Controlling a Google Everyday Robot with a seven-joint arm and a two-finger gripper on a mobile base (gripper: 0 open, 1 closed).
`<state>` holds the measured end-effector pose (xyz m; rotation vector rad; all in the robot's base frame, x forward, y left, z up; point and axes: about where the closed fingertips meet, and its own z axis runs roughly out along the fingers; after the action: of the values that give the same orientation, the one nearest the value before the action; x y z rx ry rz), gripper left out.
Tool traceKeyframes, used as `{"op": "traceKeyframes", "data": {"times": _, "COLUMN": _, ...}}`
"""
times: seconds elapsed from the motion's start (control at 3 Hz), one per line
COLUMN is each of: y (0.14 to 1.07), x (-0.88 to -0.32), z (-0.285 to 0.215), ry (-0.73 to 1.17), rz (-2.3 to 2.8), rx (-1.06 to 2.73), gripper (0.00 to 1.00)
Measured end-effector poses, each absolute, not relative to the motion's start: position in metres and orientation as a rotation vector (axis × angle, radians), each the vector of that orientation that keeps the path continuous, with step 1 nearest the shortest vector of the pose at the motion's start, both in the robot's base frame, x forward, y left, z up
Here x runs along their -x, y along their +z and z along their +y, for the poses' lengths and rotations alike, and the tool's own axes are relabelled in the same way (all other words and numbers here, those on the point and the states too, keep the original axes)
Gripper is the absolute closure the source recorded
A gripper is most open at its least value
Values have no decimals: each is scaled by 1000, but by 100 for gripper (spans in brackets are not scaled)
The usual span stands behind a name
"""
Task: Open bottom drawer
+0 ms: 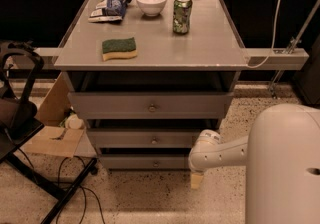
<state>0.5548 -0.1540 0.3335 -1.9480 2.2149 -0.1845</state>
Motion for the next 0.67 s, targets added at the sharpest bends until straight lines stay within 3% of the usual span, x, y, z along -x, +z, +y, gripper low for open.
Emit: {"op": "traceKeyframes", "data": {"times": 0.67, "y": 259, "x": -548, "z": -125, "ry": -22, "rz": 2203, "rx": 1988, "gripper": 0}}
